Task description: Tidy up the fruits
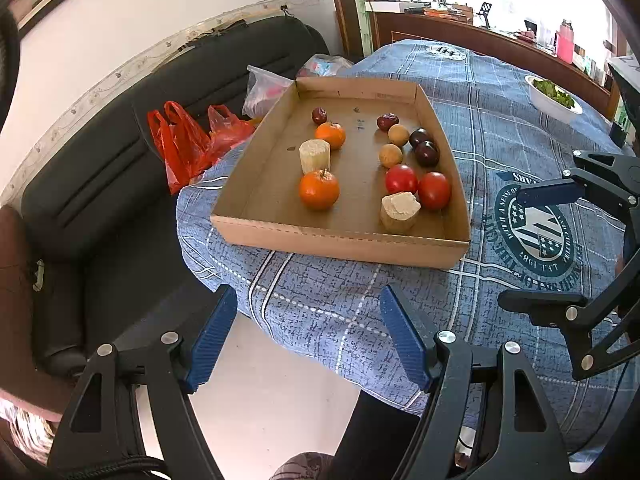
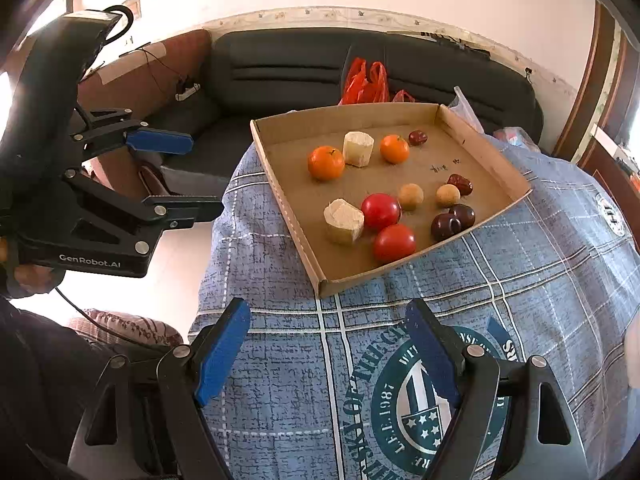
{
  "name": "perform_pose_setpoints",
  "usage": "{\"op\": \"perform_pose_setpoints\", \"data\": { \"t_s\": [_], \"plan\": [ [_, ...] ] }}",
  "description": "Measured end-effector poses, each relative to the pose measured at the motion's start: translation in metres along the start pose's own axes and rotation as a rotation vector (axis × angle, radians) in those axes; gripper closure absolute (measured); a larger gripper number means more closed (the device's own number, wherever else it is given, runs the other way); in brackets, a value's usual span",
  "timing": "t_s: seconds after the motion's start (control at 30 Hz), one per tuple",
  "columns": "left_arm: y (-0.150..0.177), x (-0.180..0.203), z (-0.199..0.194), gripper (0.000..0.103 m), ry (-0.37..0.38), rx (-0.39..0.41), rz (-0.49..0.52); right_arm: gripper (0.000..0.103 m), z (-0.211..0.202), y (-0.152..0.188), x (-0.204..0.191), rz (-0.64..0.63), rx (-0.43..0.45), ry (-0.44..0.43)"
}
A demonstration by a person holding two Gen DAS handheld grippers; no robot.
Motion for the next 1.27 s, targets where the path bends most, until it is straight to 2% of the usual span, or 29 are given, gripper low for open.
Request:
{"op": "perform_pose_setpoints", "data": {
  "t_s": [0.83, 1.27],
  "plan": [
    [0.007, -0.008, 0.009, 0.029, -0.015, -0.015, -0.010, 0.021, 0.008, 0.002, -0.005, 0.000, -0.012, -0.009],
    [0.018, -0.015, 0.020, 0.029, -0.020, -0.075, -0.035, 0.021, 0.017, 0.003, -0.005, 0.008, -0.029, -0.011]
  ]
}}
Point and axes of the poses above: each gripper's, at about its wrist camera, not at the fingertips, and z roughly the way its jaws point, x to its right, y to its underside, the point moved 10 cm from there along z, roughly the way its jaws point, and after that the axes turned 15 degrees about x, right-handed, at the moved point
